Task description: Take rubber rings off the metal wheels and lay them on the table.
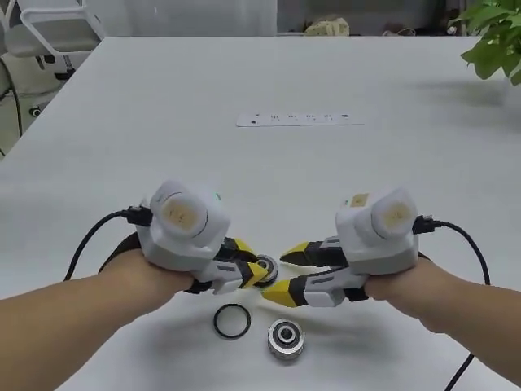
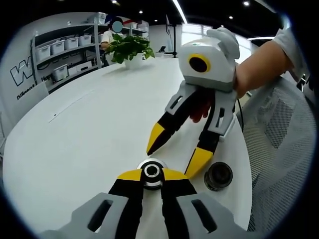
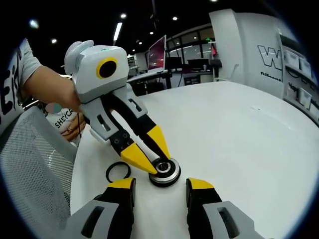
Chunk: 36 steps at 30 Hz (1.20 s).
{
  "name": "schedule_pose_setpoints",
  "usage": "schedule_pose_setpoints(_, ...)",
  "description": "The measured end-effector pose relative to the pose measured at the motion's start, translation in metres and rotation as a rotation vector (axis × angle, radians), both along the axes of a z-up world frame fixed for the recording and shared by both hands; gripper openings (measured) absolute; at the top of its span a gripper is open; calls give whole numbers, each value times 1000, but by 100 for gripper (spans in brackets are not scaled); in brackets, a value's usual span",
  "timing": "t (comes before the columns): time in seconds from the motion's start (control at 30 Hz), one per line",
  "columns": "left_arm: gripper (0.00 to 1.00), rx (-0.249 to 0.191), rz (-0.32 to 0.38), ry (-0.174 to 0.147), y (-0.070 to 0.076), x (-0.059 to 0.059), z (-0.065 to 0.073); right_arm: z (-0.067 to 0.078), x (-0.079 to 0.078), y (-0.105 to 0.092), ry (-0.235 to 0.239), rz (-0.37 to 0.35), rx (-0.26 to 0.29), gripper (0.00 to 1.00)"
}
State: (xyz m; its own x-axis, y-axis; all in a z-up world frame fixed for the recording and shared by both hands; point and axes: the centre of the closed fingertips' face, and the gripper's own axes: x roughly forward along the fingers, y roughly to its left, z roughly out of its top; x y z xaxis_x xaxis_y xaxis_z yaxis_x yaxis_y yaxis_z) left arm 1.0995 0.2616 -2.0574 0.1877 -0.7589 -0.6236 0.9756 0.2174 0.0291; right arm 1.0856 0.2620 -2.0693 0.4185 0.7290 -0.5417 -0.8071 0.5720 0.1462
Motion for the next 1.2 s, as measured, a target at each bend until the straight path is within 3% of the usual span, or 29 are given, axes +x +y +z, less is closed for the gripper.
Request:
schedule_pose_setpoints(0.57, 9, -5, 25, 5, 0, 0, 0, -7, 10, 13, -34, -34, -17, 32)
schedule_pose_setpoints(0.73, 9, -7, 27, 6, 0, 1, 0, -5, 11, 13, -60, -30, -33, 30)
schedule_pose_setpoints(1.2, 9, -9, 27, 4, -1, 0, -1, -3, 7, 4, -77, -17, -49, 23)
